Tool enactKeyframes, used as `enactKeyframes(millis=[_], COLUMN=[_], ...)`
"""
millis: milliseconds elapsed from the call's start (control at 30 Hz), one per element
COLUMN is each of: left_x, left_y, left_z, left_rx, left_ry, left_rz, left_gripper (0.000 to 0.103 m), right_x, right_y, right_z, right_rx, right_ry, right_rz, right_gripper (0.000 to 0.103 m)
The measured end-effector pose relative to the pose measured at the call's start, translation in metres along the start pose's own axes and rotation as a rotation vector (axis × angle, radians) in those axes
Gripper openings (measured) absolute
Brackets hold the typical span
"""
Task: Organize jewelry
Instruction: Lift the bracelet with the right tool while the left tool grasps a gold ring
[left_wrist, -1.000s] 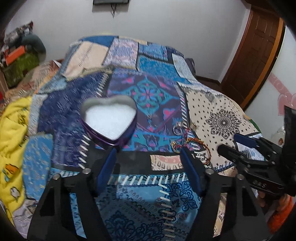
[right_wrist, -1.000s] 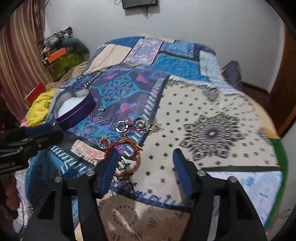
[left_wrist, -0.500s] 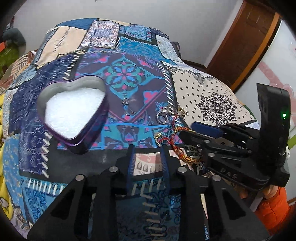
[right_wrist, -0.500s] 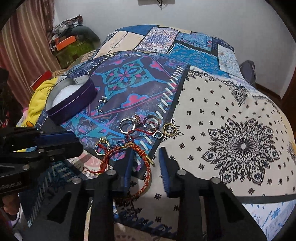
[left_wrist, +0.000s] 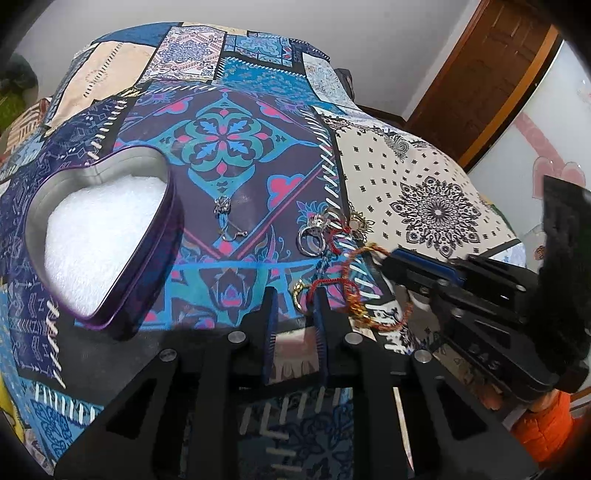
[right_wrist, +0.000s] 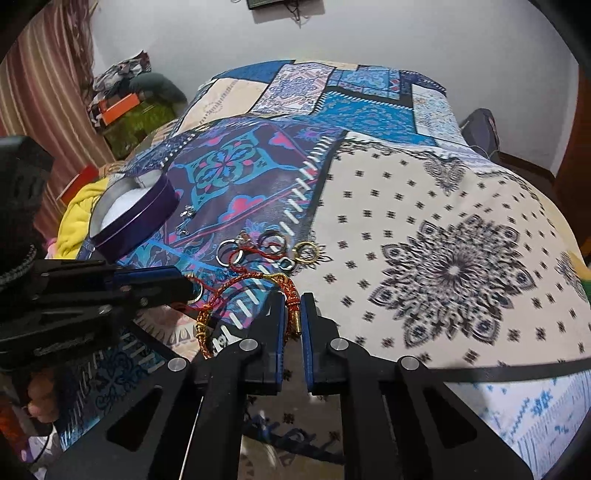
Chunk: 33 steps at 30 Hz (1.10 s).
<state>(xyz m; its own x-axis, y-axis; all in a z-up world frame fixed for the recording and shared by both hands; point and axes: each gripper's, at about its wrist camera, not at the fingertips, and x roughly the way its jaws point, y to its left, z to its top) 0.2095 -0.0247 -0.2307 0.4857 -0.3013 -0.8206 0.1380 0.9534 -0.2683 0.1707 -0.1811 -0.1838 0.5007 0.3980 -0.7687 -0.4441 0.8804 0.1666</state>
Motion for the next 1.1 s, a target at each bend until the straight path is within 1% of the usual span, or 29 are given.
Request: enactKeyframes(millis=[67,100,167,200,233,333,600,633,667,733,800,867,1033,1067,1100], left_x=[0.003,0.004,0.004,0.004,0.003,-0.001,-0.022,-0.024,-0.024,-0.020,-0.016,-0.009,0.007,0.010,0.012], left_y=[-0.002,-0.003,-0.004,-0.004,-0.003,-0.001,-0.005,-0.006,-0.007,-0.010,-0.013,-0.017,-0.027,-0.030,-0.032], left_z=[0.001,0.002,0.003,0.003,0.003,0.000,-0.010,-0.010,-0.009,-0.008,-0.008,-0.007,-0.004,-0.003,-0.003], left_rx=[0.013,0.024,0.028,0.023,0.014,-0.010,0.004,0.008,0.015,0.036,0.055,0.077,0.140,0.165,0.184], left_ry=[-0.004,-0.005,-0.005,-0.006,0.000,0.001,-0.015,-0.015,-0.013,-0.003,-0.001,0.014,0.008,0.003,-0.002], left_rz=[0.017,0.028,0.035,0.036,0.028,0.013,0.037,0.040,0.053,0.077,0.093,0.091,0.136,0.153,0.165], left_gripper=[0.010,0.005,0.004,0.001,0.000,0.000,0.000,0.002,0.006,0.027,0.034,0.034,0.034,0.033,0.027], right_x=[-0.006,-0.009,-0.015,-0.018,-0.021,-0.028,-0.048,-0.049,-0.050,-0.050,-0.049,-0.049,-0.049,-0.050,-0.050], right_y=[-0.004,-0.005,-0.008,-0.008,-0.009,-0.007,-0.008,-0.009,-0.009,-0.010,-0.012,-0.012,-0.015,-0.015,-0.015], right_z=[0.000,0.000,0.002,0.003,0.004,0.007,0.010,0.010,0.010,0.008,0.006,0.006,0.005,0.004,0.004], right_rx=[0.013,0.018,0.028,0.029,0.030,0.030,0.040,0.043,0.048,0.052,0.054,0.055,0.067,0.067,0.067], right_ry=[-0.013,-0.018,-0.032,-0.040,-0.048,-0.069,-0.123,-0.122,-0.123,-0.118,-0.113,-0.110,-0.104,-0.105,-0.106], right_rz=[-0.006,-0.006,-0.010,-0.010,-0.016,-0.021,-0.030,-0.026,-0.026,-0.027,-0.028,-0.031,-0.024,-0.025,-0.023], right_gripper=[0.007,0.007,0.007,0.007,0.007,0.007,0.007,0.007,0.007,0.007,0.007,0.007,0.008,0.008,0.008])
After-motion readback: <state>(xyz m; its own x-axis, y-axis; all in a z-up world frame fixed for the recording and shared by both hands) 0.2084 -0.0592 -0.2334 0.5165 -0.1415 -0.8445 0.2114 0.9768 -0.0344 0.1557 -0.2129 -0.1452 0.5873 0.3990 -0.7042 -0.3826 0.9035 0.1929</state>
